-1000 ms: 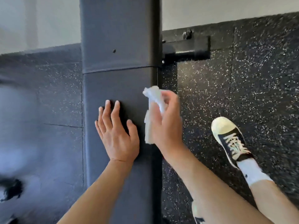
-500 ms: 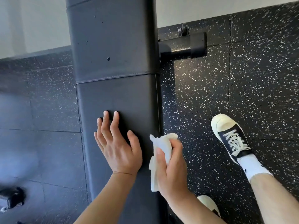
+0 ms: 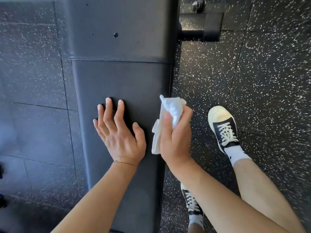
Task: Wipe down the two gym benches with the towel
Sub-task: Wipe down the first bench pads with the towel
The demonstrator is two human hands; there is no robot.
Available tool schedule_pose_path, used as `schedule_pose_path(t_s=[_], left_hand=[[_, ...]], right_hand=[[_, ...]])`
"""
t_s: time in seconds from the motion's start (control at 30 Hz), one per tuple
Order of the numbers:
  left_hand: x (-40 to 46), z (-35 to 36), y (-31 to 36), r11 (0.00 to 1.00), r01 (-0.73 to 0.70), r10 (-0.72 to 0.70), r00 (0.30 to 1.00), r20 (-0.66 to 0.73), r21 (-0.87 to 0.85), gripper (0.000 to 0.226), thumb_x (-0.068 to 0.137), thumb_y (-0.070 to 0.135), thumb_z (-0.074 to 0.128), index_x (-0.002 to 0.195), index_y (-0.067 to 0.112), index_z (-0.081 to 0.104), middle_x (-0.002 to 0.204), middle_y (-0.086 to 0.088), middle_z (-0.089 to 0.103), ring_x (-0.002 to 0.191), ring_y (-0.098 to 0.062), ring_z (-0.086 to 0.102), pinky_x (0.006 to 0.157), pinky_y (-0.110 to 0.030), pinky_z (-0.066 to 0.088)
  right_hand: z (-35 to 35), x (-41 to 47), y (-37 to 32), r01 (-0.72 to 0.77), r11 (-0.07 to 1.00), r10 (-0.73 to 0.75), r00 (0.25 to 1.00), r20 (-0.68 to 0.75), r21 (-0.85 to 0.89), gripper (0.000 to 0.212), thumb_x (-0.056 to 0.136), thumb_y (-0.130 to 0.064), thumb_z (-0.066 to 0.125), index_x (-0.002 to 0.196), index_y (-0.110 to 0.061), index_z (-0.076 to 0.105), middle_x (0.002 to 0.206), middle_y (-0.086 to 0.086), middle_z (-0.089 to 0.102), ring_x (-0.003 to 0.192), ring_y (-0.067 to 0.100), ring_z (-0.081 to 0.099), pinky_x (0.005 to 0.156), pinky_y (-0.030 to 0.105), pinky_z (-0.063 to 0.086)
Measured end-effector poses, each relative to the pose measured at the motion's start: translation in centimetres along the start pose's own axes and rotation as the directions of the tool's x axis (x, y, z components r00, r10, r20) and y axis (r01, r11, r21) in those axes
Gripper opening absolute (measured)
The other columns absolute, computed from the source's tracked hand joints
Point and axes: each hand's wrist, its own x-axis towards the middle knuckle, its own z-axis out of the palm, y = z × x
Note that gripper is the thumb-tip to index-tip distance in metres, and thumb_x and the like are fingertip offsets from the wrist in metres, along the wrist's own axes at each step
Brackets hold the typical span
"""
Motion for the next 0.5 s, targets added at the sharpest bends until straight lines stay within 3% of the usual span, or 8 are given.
schedule_pose_path(t_s=[0.13, 0.2, 0.33, 0.43, 0.5], left_hand=[[-0.2, 0.1, -0.1, 1.000, -0.009, 0.009, 1.000, -0.013, -0.014, 0.071, 0.090, 0.030, 0.049, 0.159, 0.018, 0.038, 0.170, -0.009, 0.028, 0.159, -0.037, 0.019, 0.128, -0.063, 0.010], [-0.1, 0.2, -0.2, 0.999, -0.026, 0.025, 0.999, -0.024, -0.027, 0.071, 0.090, 0.030, 0.050, 0.159, 0.021, 0.037, 0.171, -0.006, 0.028, 0.160, -0.035, 0.018, 0.129, -0.059, 0.008], [-0.3, 0.3, -0.6, 0.996, -0.041, 0.037, 0.998, -0.057, -0.077, 0.069, 0.091, 0.030, 0.051, 0.159, 0.024, 0.039, 0.171, -0.002, 0.029, 0.160, -0.032, 0.018, 0.130, -0.056, 0.007], [-0.4, 0.0, -0.3, 0.993, -0.034, 0.027, 0.998, -0.060, -0.116, 0.066, 0.093, 0.033, 0.048, 0.158, 0.025, 0.041, 0.170, 0.000, 0.030, 0.160, -0.031, 0.018, 0.130, -0.057, 0.008], [-0.4, -0.2, -0.3, 0.991, -0.040, 0.032, 0.998, -0.062, -0.130, 0.066, 0.094, 0.035, 0.045, 0.158, 0.025, 0.041, 0.171, 0.001, 0.030, 0.161, -0.031, 0.017, 0.130, -0.057, 0.008]], right_hand=[[-0.2, -2.2, 0.5, 0.035, 0.999, -0.035, 0.999, -0.005, -0.015, 0.018, 0.106, -0.033, 0.049, 0.121, -0.028, 0.042, 0.113, 0.000, 0.063, 0.095, 0.015, 0.064, 0.080, 0.044, 0.052], [0.2, 0.0, -0.4, 0.030, 1.000, -0.029, 0.999, -0.037, 0.009, 0.019, 0.106, -0.032, 0.050, 0.119, -0.019, 0.044, 0.105, -0.002, 0.065, 0.088, 0.015, 0.065, 0.077, 0.045, 0.053], [1.7, 7.3, -2.9, -0.015, 1.000, 0.017, 0.983, -0.181, 0.009, 0.016, 0.104, -0.033, 0.048, 0.107, -0.018, 0.044, 0.091, -0.009, 0.062, 0.079, 0.013, 0.062, 0.075, 0.043, 0.051], [2.2, 7.5, -3.2, 0.029, 0.999, -0.025, 0.973, -0.231, 0.013, 0.016, 0.102, -0.033, 0.048, 0.106, -0.017, 0.045, 0.090, -0.012, 0.061, 0.078, 0.005, 0.061, 0.073, 0.029, 0.050], [1.9, 3.9, -1.9, 0.061, 0.998, -0.063, 0.970, -0.233, -0.018, 0.017, 0.102, -0.033, 0.050, 0.107, -0.018, 0.045, 0.094, -0.007, 0.063, 0.083, 0.011, 0.063, 0.077, 0.036, 0.052]])
